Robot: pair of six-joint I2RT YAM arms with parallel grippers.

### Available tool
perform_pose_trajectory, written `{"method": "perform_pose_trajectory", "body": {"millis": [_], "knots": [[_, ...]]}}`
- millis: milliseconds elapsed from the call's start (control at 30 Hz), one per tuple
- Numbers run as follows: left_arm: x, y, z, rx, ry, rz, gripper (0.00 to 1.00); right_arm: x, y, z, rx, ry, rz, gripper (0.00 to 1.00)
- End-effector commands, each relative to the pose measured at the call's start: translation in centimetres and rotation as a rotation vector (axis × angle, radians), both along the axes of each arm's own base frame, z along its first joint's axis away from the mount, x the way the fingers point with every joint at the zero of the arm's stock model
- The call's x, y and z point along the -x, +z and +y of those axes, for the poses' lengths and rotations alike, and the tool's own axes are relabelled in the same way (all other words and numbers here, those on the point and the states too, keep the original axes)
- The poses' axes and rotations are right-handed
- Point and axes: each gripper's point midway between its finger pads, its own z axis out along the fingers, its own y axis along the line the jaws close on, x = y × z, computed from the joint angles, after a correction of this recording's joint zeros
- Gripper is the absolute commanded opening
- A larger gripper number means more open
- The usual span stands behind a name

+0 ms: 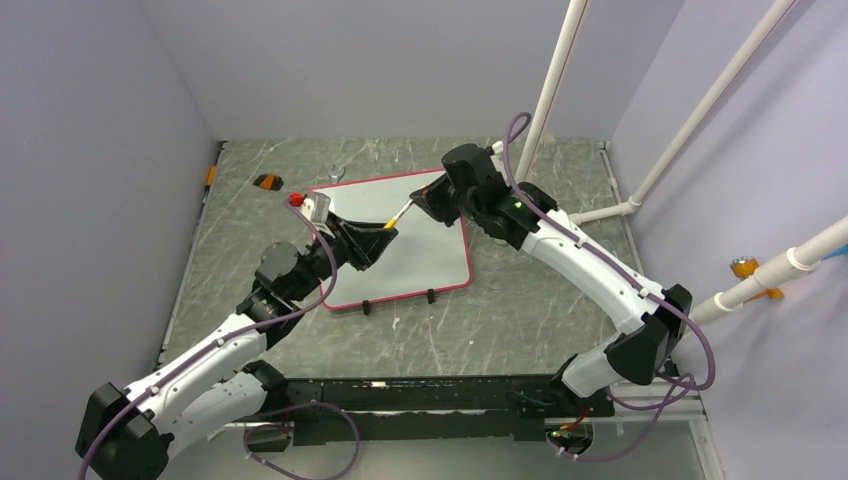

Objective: Write a sentence on the whiteboard
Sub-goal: Pass from the right arm to the left

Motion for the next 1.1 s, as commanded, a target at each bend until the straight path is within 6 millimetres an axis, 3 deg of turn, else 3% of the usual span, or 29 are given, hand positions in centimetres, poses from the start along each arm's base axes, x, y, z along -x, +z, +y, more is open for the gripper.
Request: {"method": "perform_pose_trajectory", "body": {"millis": [0,167,400,433,467,600,633,733,1067], "knots": [[-0.1,2.3,-0.3,0.042,-0.001,-0.044,0.3,0.1,2.7,-0.1,-0.055,0.003,-0.072,0.0],[-0.2,2.4,-0.1,0.041,0.017,-0.035,0.06,0.4,2.5,0.0,-0.058,0.016,-0.072,0.0],[-0.2,2.4,0.3,0.022,0.033,-0.033,0.0,0.9,1.7,0.5,-0.076,0.077,-0.122,0.0],[-0.2,2.5,0.3,0.017,0.032,-0.032,0.0,1.0,1.7,0.6,-0.077,0.095,-0.139,0.05],[-0.1,2.5,0.4,0.01,0.033,-0.033,0.0,1.1,1.8,0.6,-0.08,0.108,-0.16,0.17],[0.4,2.8,0.8,-0.016,0.034,-0.037,0.0,1.5,2.2,0.3,-0.067,0.155,-0.266,0.75],[0.6,3.0,0.9,-0.022,0.034,-0.041,0.0,1.5,2.3,-0.2,-0.056,0.154,-0.294,0.82],[1.3,3.4,1.1,-0.039,0.019,-0.046,0.0,1.8,3.1,-1.1,-0.01,0.192,-0.414,0.89],[3.3,4.4,0.3,-0.104,-0.091,-0.055,0.0,5.2,7.3,-2.7,-0.03,0.506,-0.8,0.9]]}}
